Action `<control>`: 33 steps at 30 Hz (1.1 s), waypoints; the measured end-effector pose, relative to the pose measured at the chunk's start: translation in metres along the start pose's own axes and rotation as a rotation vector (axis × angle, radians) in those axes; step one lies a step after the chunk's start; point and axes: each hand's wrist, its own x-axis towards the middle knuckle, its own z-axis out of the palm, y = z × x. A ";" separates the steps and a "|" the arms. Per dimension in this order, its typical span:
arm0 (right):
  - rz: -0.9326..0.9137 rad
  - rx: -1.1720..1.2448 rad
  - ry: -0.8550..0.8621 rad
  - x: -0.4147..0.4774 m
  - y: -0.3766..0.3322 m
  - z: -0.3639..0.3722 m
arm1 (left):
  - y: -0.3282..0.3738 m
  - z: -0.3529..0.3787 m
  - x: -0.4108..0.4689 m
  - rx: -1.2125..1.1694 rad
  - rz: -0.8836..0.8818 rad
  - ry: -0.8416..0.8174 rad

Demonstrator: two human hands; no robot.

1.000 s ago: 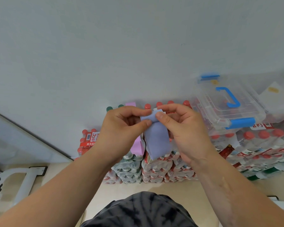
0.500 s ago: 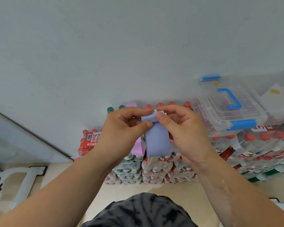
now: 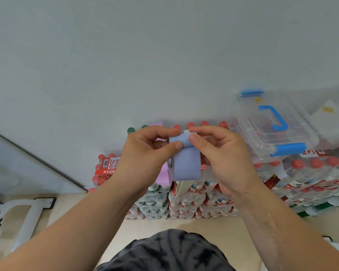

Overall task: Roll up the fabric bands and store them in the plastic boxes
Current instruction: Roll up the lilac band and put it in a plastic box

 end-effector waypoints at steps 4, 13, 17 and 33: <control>-0.042 -0.009 -0.022 0.001 0.002 -0.004 | -0.003 0.001 -0.002 -0.009 -0.057 -0.035; -0.047 -0.024 -0.012 -0.008 0.003 0.002 | -0.003 0.003 0.000 -0.032 -0.031 -0.019; -0.082 -0.095 0.034 -0.006 0.005 0.001 | -0.003 0.004 -0.002 -0.034 -0.024 -0.045; 0.013 0.069 -0.013 -0.008 0.008 0.005 | -0.001 0.005 -0.005 0.019 -0.009 0.022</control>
